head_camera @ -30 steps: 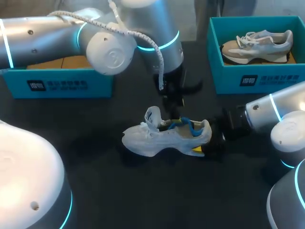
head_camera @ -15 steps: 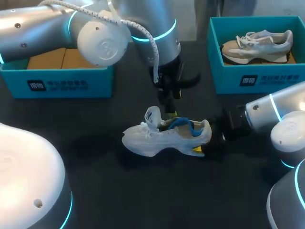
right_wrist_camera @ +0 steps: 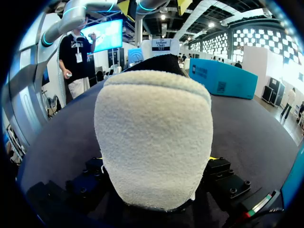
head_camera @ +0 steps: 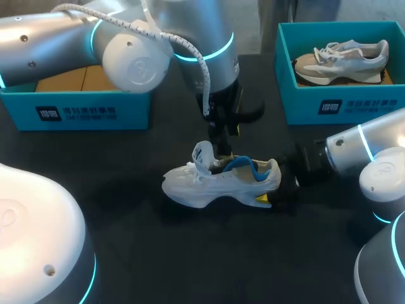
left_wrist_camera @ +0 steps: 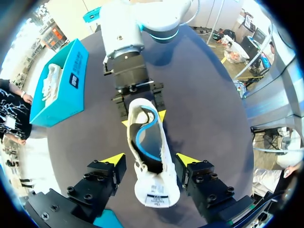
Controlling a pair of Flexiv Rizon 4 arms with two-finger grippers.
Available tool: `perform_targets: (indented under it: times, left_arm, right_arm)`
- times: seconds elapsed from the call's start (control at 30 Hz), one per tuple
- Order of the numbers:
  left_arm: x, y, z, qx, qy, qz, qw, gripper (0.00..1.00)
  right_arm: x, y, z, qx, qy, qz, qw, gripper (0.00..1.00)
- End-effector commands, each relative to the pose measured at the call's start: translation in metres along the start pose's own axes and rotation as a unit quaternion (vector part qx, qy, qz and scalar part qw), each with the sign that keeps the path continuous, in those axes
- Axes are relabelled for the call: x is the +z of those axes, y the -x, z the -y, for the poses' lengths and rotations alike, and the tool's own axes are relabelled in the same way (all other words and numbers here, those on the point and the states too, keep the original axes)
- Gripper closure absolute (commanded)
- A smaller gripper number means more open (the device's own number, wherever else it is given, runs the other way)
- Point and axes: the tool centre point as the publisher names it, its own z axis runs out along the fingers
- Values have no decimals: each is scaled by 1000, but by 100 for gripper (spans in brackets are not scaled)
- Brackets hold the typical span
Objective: Take the shoe out of the shoebox, open the shoe tongue, remove and reinsert the insole, then place the shoe into the shoebox
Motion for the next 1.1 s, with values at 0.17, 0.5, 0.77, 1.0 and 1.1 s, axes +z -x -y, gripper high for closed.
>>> perform_targets:
  times: [0.17,0.5,0.77,1.0,1.1]
  left_arm:
    - [38,13,14,7,11,-20,1000,41]
    - [56,16,19,6,18,-30,999,51]
    - [71,20,20,5,27,-21,999,45]
    - [80,19,19,14,27,-12,999,41]
    - [85,20,18,14,27,-12,999,42]
  right_arm:
    - [5,0,1,0,-2,0,1000,100]
    - [5,0,1,0,-2,0,1000,100]
    - [5,0,1,0,-2,0,1000,100]
    - [5,0,1,0,-2,0,1000,100]
    - [5,0,1,0,-2,0,1000,100]
